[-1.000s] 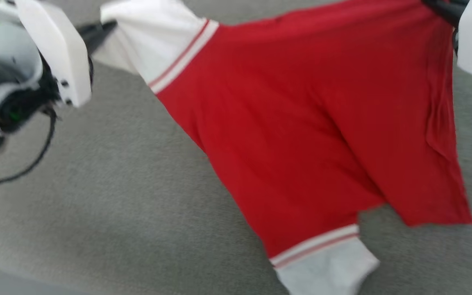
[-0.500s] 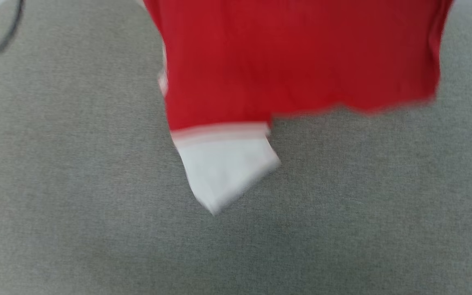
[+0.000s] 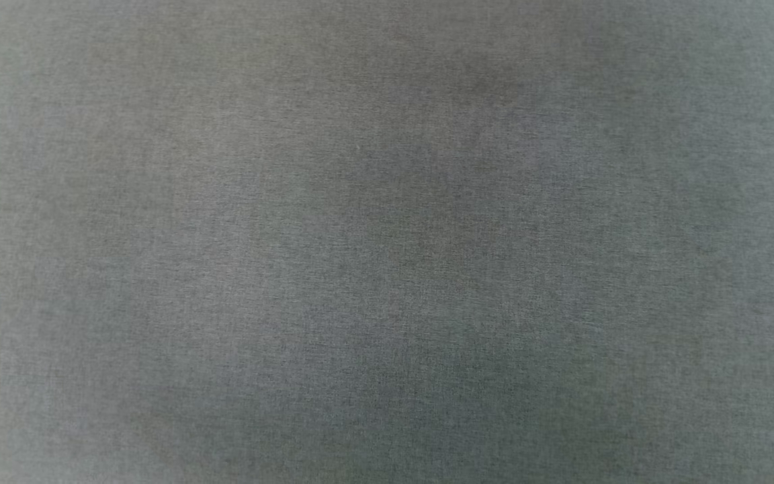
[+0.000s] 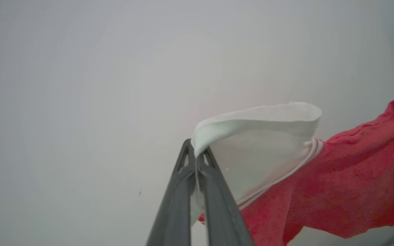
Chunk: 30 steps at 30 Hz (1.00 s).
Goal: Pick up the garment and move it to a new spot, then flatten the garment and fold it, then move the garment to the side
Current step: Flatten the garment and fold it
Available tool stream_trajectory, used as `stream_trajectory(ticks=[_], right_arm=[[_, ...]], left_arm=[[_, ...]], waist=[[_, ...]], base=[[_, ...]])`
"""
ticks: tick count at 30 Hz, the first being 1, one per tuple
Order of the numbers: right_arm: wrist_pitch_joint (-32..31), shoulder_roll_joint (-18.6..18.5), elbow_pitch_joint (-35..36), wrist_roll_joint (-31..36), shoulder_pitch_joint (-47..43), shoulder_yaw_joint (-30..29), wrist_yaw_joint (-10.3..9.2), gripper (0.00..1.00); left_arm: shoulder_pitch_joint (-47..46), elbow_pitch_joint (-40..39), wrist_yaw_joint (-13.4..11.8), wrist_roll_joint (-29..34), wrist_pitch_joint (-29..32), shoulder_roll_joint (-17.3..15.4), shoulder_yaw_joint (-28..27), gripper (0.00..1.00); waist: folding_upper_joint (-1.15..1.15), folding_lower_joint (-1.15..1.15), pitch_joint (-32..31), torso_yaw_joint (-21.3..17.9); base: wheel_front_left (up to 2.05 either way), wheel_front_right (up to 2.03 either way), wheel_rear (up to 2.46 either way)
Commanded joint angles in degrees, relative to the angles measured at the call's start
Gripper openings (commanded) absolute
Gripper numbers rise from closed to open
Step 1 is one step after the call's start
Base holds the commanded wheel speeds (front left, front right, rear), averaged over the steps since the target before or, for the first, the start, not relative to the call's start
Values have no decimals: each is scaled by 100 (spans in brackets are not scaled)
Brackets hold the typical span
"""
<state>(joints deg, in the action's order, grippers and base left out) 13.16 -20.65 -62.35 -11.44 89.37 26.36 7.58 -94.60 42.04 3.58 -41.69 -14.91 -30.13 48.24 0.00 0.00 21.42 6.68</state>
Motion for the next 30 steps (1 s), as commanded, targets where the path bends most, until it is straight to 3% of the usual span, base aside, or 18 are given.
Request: stream_trajectory(ticks=[1, 6, 9, 16, 21, 30], right_arm=[[-15, 29, -49, -27, -157, 28, -16, 0], [-542, 202, -132, -561, -1101, 471, -15, 0], [-933, 123, 128, -1071, -1737, 817, -16, 0], [-1773, -552, 1419, -2309, -3172, 1470, -16, 0], [-2247, -1167, 2503, -2967, -4044, 1627, -16, 0], [-2804, -1847, 4079, -3462, -5418, 1393, -15, 0]], left_arm=[[187, 33, 51, -30, -3, -1, 33, 0], [1110, 38, 290, -406, 515, -119, 356, 0], [1739, -114, 337, -703, 978, -232, 531, 0], [3197, -935, 339, -1526, 2051, -736, 758, 0], [4176, -2056, -72, -2064, 2629, -1247, 850, 0], [5703, -4344, -1301, -2639, 3154, -2176, 1078, 0]], waist=[[0, 0, -9, 22], [0, 0, -66, 116], [0, 0, -116, 155], [0, 0, -226, 197], [0, 0, -302, 168], [0, 0, -479, 79]], base=[[0, 0, 0], [0, 0, 0], [0, 0, 0], [0, 0, 0], [0, 0, 0], [0, 0, 0]])
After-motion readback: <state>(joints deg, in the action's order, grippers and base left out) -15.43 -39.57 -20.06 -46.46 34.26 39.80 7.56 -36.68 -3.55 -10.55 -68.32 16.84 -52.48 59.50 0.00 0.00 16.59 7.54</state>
